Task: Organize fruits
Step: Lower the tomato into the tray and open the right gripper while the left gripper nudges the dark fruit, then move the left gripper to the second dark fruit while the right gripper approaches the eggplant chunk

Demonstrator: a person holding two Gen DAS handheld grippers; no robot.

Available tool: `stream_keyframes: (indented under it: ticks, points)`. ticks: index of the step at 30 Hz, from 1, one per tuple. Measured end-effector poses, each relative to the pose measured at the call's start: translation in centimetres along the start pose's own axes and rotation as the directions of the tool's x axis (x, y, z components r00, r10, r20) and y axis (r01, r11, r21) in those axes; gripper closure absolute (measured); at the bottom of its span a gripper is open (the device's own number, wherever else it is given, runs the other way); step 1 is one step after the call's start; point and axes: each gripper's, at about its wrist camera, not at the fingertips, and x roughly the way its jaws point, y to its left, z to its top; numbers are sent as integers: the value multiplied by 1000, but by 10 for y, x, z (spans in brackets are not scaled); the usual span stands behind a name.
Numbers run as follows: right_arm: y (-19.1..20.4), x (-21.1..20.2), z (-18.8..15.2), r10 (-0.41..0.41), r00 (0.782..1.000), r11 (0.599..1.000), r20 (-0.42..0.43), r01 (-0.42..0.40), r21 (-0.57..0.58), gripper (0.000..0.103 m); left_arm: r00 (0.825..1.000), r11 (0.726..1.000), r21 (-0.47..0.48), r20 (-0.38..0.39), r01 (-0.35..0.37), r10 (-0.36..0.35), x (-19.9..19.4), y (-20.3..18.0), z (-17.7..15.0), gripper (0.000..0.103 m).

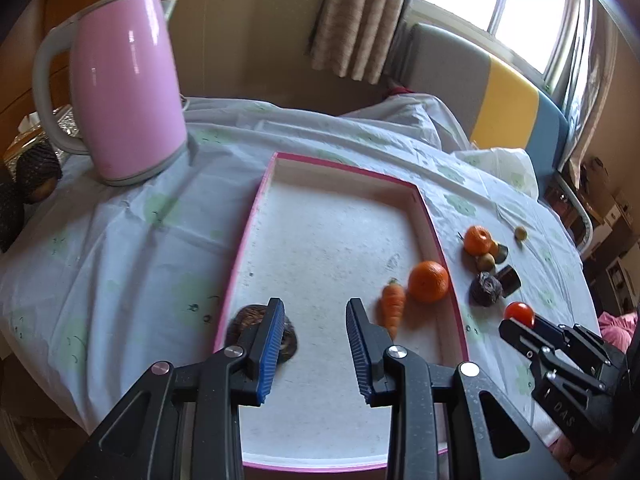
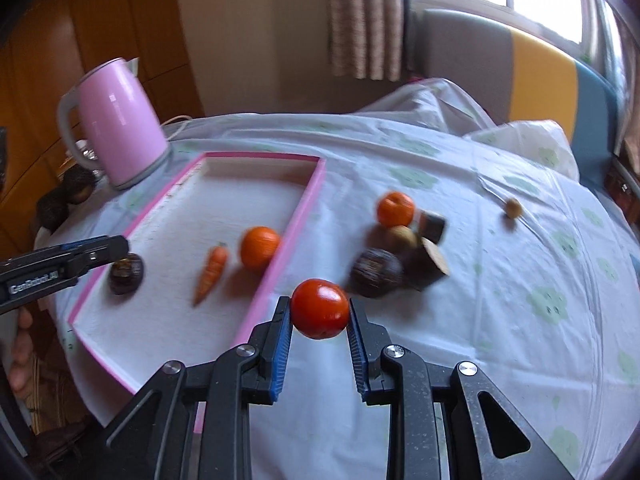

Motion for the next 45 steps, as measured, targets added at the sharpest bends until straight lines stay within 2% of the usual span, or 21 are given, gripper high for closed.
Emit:
stream_keyframes:
  ticks: [6,12,14,17,21,26,33,45]
  points:
    - [48,7,11,49,999,994,-4,-49,-96,76,999,998,-54,32,-16,18,-12,23,2,71]
    - [82,16,8,50,999,987,-1,-50,-153,73,999,995,-90,24,-39,41,-13,40,-3,71]
    - [89,16,6,44,999,984,2,-43,-171,73,999,994,-98,19,-43,46,-12,43,-4,71]
    - [97,15,4,16,1000,978,21,-12,-207,65,999,994,-102,19,-42,44,-11,44,-4,71]
    - [99,10,4,-29,998,975,60,42,-220,65,999,995,-90,13,-37,39,-10,39,-5,71]
    - [75,1,9,-118,986,981,116,134,-137,63,1000,999,-43,-4,-16,16,-6,24,-7,71]
    - [26,-1,10,-196,977,980,89,197,-5,62,999,999,49,-26,22,-21,1,-4,-10,71]
    - [-32,-2,1,-292,955,953,50,286,104,62,995,976,199,-52,91,-82,9,-60,-8,71]
